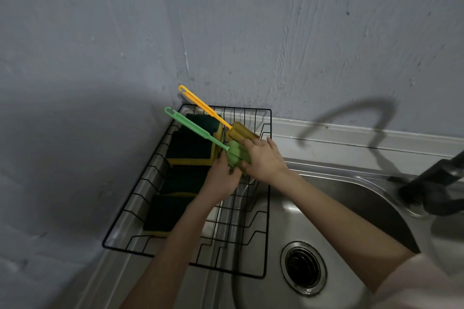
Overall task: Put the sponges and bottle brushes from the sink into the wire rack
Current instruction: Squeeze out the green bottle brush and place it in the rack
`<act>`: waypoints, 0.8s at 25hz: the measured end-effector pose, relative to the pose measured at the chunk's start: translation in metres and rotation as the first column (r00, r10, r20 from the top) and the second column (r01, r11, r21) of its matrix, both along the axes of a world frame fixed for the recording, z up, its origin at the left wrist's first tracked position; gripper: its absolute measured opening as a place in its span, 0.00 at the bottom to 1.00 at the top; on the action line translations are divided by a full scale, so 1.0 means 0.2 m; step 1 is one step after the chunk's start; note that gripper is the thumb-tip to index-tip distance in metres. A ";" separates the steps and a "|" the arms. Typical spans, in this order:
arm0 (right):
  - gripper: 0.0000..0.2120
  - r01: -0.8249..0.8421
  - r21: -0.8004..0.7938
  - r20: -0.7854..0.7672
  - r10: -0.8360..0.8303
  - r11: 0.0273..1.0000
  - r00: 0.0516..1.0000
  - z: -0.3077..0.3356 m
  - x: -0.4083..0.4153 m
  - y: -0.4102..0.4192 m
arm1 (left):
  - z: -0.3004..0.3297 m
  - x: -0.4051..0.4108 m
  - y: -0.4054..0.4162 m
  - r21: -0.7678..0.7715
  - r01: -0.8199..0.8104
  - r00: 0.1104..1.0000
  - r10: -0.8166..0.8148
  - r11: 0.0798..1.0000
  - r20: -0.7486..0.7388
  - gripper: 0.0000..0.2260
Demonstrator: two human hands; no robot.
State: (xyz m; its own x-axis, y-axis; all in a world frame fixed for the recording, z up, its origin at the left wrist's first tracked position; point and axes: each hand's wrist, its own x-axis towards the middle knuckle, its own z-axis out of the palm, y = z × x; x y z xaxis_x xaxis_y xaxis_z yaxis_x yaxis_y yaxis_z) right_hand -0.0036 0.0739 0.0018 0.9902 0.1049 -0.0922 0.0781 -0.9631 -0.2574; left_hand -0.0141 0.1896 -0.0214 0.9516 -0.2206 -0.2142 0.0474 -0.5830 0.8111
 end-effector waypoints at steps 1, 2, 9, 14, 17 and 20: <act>0.26 0.002 0.004 0.004 -0.002 1.000 1.000 0.01 -0.02 -0.01 | 0.02 -0.01 0.00 0.007 0.005 1.000 -0.005 1.000 0.005 0.23; 0.26 0.004 0.009 0.012 -0.004 1.000 1.000 0.02 -0.04 -0.02 | 0.05 -0.03 0.00 0.017 0.008 1.000 -0.008 1.000 0.014 0.22; 0.25 0.017 0.089 0.132 -0.028 0.996 0.991 0.10 -0.30 -0.16 | 0.28 -0.31 -0.05 0.133 0.076 0.980 -0.098 0.988 0.174 0.19; 0.23 0.025 0.146 0.199 -0.054 0.989 0.978 0.13 -0.53 -0.31 | 0.34 -0.52 -0.13 0.254 0.088 0.943 -0.163 0.963 0.289 0.21; 0.23 0.022 0.169 0.215 -0.059 0.985 0.975 0.13 -0.67 -0.40 | 0.34 -0.64 -0.21 0.270 0.099 0.920 -0.192 0.958 0.343 0.20; 0.24 0.041 0.197 0.219 -0.085 0.980 0.972 0.12 -0.82 -0.52 | 0.30 -0.74 -0.34 0.309 0.153 0.890 -0.267 0.939 0.369 0.20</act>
